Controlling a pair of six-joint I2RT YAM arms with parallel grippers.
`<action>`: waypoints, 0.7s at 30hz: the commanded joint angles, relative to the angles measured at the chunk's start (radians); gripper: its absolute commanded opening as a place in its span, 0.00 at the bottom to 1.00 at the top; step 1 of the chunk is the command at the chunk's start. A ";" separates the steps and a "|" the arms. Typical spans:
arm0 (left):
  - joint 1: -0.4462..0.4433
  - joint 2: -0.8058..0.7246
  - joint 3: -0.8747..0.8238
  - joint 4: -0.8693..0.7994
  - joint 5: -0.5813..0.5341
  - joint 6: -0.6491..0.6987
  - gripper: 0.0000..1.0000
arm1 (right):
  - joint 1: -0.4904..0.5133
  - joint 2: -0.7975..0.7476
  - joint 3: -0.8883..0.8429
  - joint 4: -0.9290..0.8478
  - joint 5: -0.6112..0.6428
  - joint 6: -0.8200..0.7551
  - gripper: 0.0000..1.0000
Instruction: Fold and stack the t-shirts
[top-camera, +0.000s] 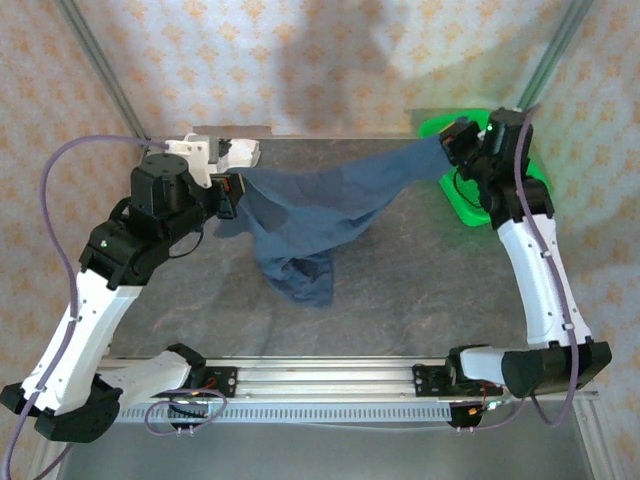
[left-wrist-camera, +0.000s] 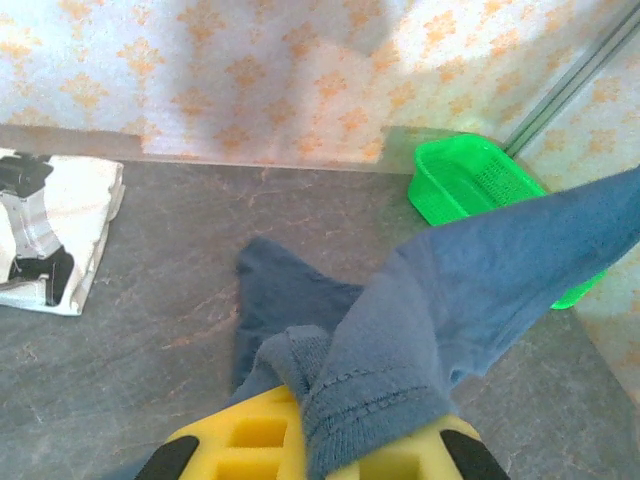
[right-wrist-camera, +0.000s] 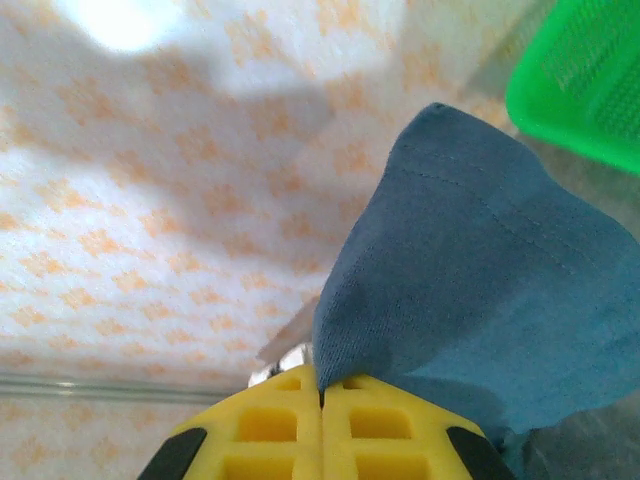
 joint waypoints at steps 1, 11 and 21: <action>-0.008 0.010 0.071 -0.066 0.050 0.039 0.00 | -0.026 0.012 0.105 -0.056 0.093 -0.077 0.00; -0.011 0.002 -0.061 0.038 0.206 -0.078 0.00 | -0.041 0.110 0.309 -0.227 0.066 -0.157 0.00; -0.010 -0.108 -0.546 0.216 0.240 -0.319 0.00 | 0.075 0.231 0.245 -0.338 0.070 -0.220 0.00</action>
